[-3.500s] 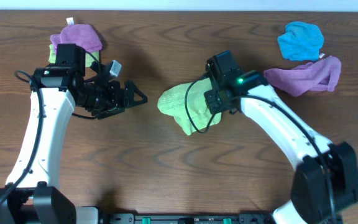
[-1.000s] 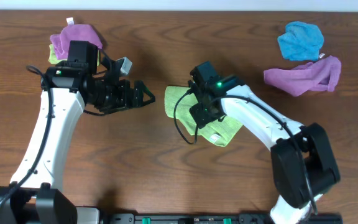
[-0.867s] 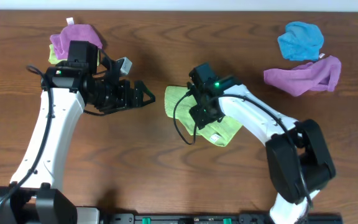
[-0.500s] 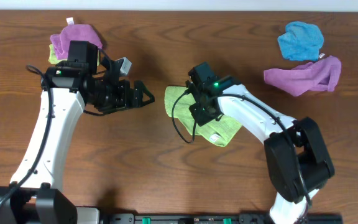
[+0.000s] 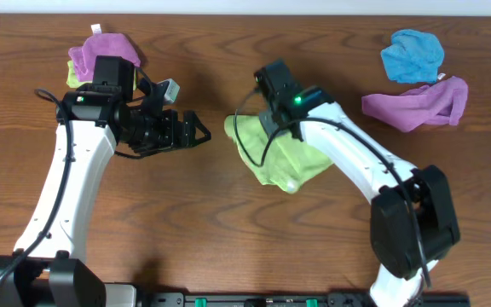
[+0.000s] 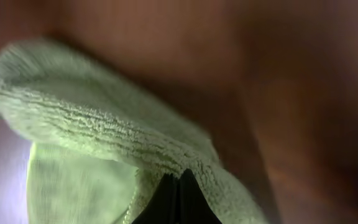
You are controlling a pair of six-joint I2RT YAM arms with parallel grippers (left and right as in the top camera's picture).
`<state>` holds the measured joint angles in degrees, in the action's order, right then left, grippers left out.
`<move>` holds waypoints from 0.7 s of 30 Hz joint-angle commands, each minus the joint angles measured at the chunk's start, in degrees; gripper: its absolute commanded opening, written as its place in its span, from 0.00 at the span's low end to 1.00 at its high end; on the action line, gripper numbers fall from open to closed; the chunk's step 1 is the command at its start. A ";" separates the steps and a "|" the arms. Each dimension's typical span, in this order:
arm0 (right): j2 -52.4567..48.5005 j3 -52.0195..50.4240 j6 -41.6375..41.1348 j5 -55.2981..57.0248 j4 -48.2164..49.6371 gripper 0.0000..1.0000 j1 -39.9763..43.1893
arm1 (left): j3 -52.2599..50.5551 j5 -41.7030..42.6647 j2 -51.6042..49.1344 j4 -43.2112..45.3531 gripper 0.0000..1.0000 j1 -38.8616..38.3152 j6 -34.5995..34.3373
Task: Fold the cloth
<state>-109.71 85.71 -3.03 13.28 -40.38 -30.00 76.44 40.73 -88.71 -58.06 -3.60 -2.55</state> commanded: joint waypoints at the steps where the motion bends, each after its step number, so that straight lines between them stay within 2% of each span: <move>1: 1.60 1.60 -1.16 6.64 1.79 0.01 1.46 | 1.20 -0.68 0.52 -0.22 0.95 -0.20 1.27; 5: 1.18 1.57 -1.16 10.32 4.76 0.01 4.22 | 1.20 -0.68 0.52 -0.24 0.95 -0.20 1.29; 13: -4.35 1.55 -1.20 12.24 17.20 0.01 12.37 | 1.20 -0.70 0.52 -1.11 0.95 -0.20 1.29; 18: -8.90 1.55 -1.20 12.22 24.90 0.01 13.22 | 1.20 -0.70 0.52 -1.44 0.95 -0.20 1.31; 19: -9.55 1.55 -1.22 12.22 25.51 0.04 13.00 | 1.20 -0.70 0.52 -1.42 0.95 -0.20 1.33; 20: -9.92 1.55 -1.27 12.22 25.75 0.11 12.72 | 1.20 -0.70 0.52 -1.36 0.95 -0.20 1.33; 21: -10.25 1.55 -1.27 12.24 25.81 0.26 12.33 | 1.20 -0.70 0.52 -1.27 0.95 -0.20 1.33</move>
<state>-119.17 86.63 -3.75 24.71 -15.03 -16.69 76.47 40.25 -88.71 -59.31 -3.60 -2.52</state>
